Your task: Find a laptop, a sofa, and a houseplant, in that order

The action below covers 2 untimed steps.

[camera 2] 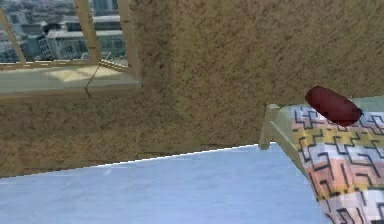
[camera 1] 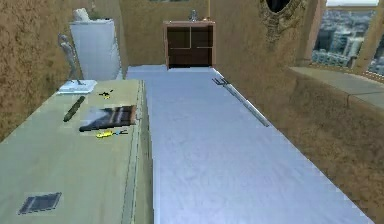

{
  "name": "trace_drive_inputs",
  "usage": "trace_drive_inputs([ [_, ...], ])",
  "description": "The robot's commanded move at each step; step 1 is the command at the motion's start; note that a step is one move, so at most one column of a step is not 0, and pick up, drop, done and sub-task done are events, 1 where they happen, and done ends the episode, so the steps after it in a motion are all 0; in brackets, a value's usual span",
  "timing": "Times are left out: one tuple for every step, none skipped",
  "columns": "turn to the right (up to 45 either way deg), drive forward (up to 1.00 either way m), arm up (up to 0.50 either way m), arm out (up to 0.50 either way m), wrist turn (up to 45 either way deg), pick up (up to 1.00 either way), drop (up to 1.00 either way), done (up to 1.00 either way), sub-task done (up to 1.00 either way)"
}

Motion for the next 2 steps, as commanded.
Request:
trace_drive_inputs([
  [45.0,0.0,0.0,0.0,0.0,0.0,0.0,0.0,0.0],
  [45.0,0.0,0.0,0.0,0.0,0.0,0.0,0.0,0.0],
])
